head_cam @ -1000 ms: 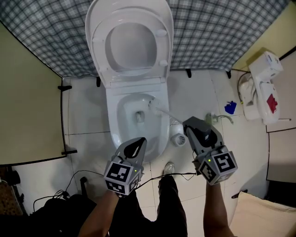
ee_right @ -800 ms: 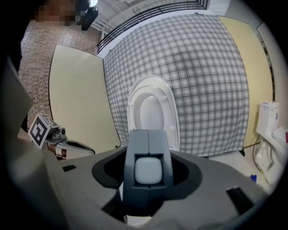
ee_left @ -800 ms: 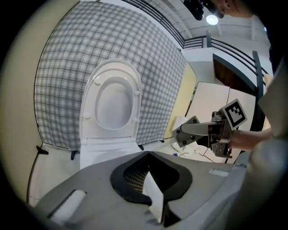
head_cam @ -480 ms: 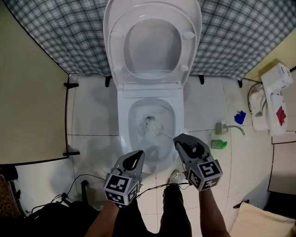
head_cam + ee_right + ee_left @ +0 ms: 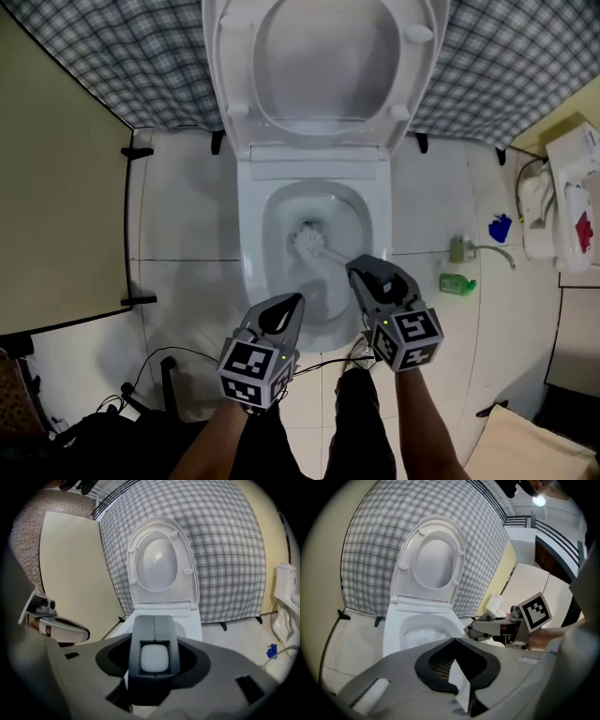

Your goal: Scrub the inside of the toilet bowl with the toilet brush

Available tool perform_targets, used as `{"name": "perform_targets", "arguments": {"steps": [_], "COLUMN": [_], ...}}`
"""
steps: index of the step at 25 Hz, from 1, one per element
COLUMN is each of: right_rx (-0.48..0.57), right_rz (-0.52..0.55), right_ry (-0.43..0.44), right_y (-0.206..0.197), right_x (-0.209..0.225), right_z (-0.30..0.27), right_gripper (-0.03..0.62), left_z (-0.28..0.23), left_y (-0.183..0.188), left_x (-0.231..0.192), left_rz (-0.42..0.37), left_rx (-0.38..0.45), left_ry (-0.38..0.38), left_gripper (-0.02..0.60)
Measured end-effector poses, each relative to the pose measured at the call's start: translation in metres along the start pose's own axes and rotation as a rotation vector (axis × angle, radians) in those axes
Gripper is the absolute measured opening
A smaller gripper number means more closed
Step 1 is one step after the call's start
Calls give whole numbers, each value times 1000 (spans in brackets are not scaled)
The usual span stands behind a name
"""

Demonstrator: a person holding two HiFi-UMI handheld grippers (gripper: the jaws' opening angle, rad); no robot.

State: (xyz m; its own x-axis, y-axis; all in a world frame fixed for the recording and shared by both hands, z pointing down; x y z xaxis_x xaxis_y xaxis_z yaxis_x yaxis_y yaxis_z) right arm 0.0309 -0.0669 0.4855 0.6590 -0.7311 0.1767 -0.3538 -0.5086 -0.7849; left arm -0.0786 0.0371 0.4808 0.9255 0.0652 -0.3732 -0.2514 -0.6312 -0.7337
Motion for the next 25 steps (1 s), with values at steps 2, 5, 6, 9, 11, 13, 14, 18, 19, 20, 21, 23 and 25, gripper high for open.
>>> {"name": "perform_targets", "arguments": {"steps": [2,5,6,9,11,13,14,18,19,20,21,23,25], "right_rx": [18,34,40,61,64,55,49,41,41,36,24,-20,-72], "right_rz": [-2,11,16,25,28,39,46,45,35,27,23,28,31], "right_ry": [-3,9,17,42,50,49,47,33,28,20,9,-19,-39], "right_y": [7,20,25,41,44,41,39,32,30,27,21,6,-14], "right_x": [-1,-7,-10,-21,-26,-30,-32,-29,-27,-23,-18,-8,0], "right_z": [-10,-25,-30,-44,-54,-60,-62,-62,-60,-58,-57,-56,-60], "right_gripper": [218,218,218,218,218,218,218,216,216,215,215,215,215], "left_z": [-4,-6,-6,-5,-4,-1,0,0,0,0,0,-1,-2], "left_y": [0,-1,-2,-3,-5,-7,-8,-11,-12,-13,-15,-18,-20], "left_x": [-3,-7,-9,-14,-16,-18,-19,-25,-26,-26,-26,-27,-27], "left_rz": [7,23,26,32,34,34,34,42,46,50,53,58,64], "left_rx": [-2,-4,-5,-10,-19,-27,-30,-31,-31,-32,-34,-38,-42], "left_ry": [-3,-4,-4,0,0,0,0,4,4,4,3,4,4], "left_gripper": [9,9,9,9,9,9,9,9,9,9,9,9,9]}}
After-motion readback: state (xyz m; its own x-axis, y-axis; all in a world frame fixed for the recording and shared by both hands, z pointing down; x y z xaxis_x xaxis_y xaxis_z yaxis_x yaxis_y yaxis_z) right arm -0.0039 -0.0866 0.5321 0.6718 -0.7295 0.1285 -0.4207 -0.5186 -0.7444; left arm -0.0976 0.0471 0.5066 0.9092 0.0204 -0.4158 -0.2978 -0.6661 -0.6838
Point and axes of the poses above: the fingertips, and each gripper's own axes: z backward along the fingers, x to its right, y out of its top, the point moved 2 cm from there along z, backward along the fingers, and after that the axes turned 2 degrees about -x, right-handed, at the moved point
